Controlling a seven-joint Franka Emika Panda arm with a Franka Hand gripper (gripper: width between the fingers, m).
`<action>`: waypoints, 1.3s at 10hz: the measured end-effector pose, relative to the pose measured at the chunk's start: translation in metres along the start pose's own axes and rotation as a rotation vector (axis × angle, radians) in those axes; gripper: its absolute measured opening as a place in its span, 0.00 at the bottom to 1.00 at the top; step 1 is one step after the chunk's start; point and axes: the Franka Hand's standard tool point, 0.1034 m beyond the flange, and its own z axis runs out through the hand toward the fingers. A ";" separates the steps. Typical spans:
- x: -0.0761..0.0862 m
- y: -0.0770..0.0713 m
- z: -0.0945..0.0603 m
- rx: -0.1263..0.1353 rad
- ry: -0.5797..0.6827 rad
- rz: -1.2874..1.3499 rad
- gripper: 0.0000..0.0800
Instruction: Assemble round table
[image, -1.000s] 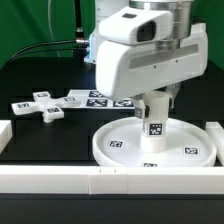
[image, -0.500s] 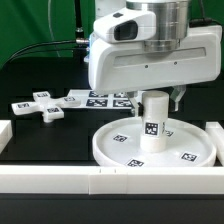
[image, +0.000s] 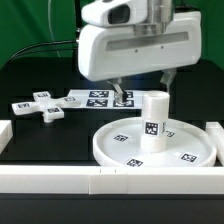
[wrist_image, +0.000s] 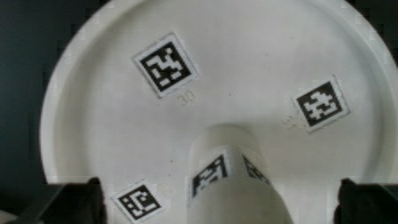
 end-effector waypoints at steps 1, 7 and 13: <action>0.002 -0.001 0.003 0.002 -0.003 -0.002 0.81; -0.033 0.017 0.003 -0.003 -0.016 -0.105 0.81; -0.059 0.053 0.002 -0.022 -0.012 -0.186 0.81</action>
Offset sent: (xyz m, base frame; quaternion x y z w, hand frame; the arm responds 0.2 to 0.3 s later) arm 0.0000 0.0000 0.0000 0.0000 0.0000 0.0000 1.0000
